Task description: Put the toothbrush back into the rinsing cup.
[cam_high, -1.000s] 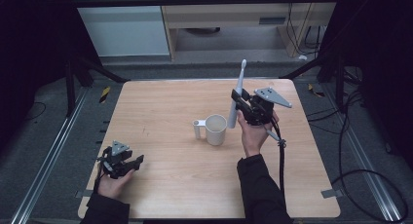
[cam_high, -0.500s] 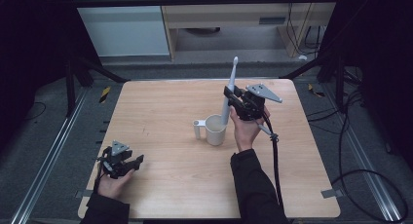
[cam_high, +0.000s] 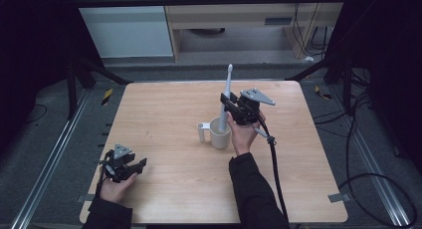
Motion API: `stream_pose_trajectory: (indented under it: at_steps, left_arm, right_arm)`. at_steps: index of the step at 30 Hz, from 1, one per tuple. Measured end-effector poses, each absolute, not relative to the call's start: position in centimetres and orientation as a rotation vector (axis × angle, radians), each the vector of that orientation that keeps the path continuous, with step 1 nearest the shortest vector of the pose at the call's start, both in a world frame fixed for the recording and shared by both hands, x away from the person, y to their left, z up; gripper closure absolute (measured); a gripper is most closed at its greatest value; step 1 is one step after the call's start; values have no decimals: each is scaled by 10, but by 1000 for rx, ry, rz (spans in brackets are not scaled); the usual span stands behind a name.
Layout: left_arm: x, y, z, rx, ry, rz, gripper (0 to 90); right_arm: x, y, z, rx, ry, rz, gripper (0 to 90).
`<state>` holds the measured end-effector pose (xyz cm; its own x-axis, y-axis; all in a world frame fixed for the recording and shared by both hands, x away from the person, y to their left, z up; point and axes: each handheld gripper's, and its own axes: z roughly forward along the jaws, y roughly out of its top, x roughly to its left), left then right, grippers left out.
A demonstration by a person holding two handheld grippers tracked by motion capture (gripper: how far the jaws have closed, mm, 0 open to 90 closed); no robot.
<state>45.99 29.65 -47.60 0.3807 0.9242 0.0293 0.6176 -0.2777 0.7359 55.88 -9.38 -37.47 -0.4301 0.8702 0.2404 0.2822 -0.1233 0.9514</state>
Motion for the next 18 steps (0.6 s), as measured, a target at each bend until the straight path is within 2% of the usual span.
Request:
stream_pose_trajectory:
  at_steps: [18]
  left_arm:
    - [460,296,-476,2004,1321,618,473]
  right_arm:
    - [565,-80,-402,1316,1774,1499,676]
